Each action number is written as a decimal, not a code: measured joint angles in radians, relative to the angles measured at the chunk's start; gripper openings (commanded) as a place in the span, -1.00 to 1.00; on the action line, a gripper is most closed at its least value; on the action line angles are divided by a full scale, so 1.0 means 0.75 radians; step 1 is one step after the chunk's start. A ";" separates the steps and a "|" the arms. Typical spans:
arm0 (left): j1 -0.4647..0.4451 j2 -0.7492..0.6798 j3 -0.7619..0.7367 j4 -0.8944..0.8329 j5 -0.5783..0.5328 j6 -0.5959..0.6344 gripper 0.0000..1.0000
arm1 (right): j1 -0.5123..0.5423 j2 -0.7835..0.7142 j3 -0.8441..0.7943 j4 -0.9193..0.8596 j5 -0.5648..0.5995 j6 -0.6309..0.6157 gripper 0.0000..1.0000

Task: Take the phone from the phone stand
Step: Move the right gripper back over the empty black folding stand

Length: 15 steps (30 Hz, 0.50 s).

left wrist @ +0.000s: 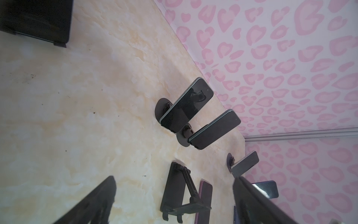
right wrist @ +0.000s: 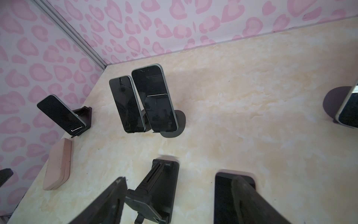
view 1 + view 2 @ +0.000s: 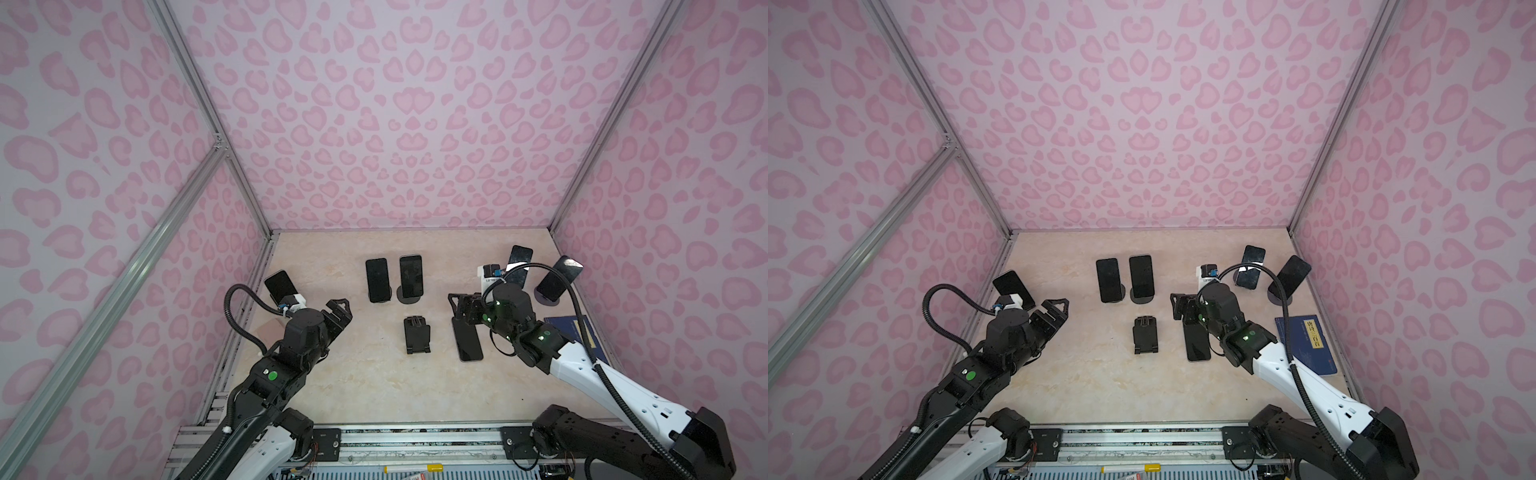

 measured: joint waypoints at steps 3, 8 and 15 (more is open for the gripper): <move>0.000 0.104 0.058 0.070 0.047 0.066 0.95 | 0.103 0.024 0.003 -0.016 0.107 0.018 0.84; -0.001 0.121 -0.023 0.201 0.155 0.103 0.95 | 0.236 0.056 -0.022 -0.019 0.265 0.062 0.98; -0.001 -0.001 -0.266 0.266 0.273 0.086 0.96 | 0.510 0.126 -0.091 0.024 0.459 0.164 0.99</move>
